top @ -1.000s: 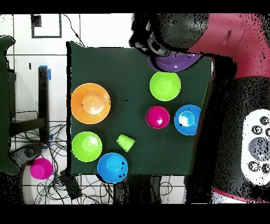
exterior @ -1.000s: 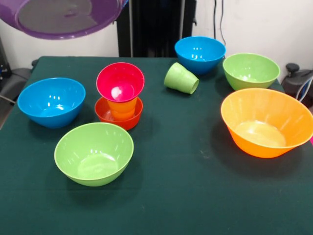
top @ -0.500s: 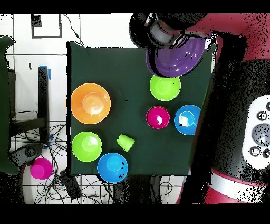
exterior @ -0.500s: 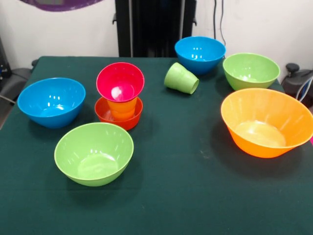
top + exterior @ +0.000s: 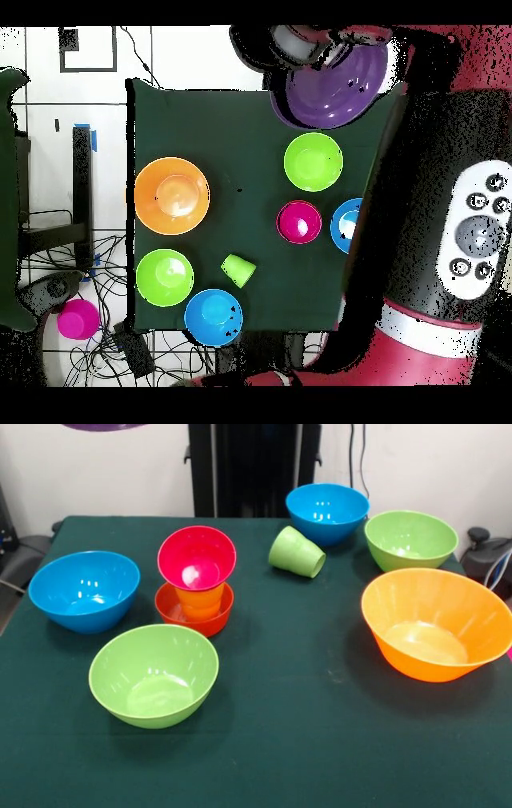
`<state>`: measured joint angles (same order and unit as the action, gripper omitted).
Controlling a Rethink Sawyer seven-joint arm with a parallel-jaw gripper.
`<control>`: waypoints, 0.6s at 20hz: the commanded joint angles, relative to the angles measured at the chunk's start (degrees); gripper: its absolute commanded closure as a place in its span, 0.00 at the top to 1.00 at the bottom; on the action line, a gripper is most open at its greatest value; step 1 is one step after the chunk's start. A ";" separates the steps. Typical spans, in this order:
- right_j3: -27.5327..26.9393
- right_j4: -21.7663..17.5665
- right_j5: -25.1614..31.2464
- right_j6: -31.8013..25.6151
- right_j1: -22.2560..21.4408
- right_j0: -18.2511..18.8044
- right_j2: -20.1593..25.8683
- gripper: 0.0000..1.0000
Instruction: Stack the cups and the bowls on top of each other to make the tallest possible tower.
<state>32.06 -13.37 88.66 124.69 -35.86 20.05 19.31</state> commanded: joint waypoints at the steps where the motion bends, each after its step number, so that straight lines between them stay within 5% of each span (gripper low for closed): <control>1: -11.20 -7.17 3.65 -16.12 7.08 -2.79 8.04 0.00; 6: -13.36 -8.31 -2.01 -12.86 10.27 -3.65 9.85 0.00; 12: -9.23 -6.19 -9.45 -9.21 12.05 -4.54 7.73 0.00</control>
<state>21.72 -16.26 85.89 124.69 -28.18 17.44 23.04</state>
